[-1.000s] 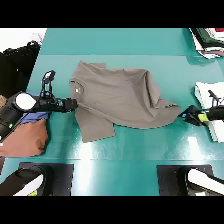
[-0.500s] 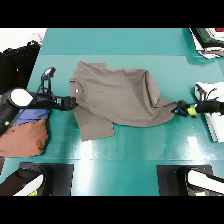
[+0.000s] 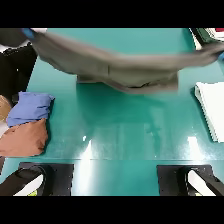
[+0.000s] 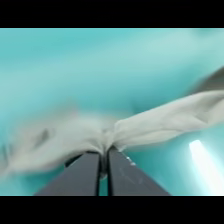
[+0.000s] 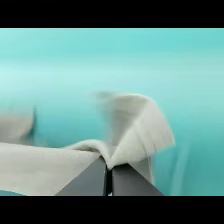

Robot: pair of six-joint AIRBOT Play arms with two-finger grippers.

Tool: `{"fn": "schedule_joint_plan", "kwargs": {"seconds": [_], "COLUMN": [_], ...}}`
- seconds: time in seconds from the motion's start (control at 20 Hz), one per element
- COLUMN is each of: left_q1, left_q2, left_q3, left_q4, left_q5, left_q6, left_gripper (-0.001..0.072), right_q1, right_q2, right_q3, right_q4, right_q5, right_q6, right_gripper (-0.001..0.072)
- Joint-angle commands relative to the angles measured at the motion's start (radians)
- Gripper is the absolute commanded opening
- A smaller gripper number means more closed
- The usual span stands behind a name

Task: Fold the shirts.

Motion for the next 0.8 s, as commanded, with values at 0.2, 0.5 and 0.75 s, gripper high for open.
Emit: {"fn": "schedule_joint_plan", "kwargs": {"seconds": [0.2, 0.5, 0.75], "left_q1": [0.000, 0.000, 0.000], "left_q2": [0.097, 0.127, 0.043], "left_q3": [0.383, 0.324, -0.042], "left_q4": [0.019, -0.037, -0.007], "left_q5": [0.021, 0.077, 0.035], "left_q6": [-0.005, -0.002, 0.000], "left_gripper": [0.0026, 0.0026, 0.0026], "right_q1": [0.001, 0.001, 0.002], "right_q2": [0.179, 0.079, -0.144], "right_q3": [0.352, 0.603, 0.509], "right_q4": [-0.249, -0.336, -0.333], "right_q5": [0.075, 0.356, 0.552], "right_q6": [0.111, 0.158, 0.201], "right_gripper": [0.0015, 0.0015, 0.0015]}}
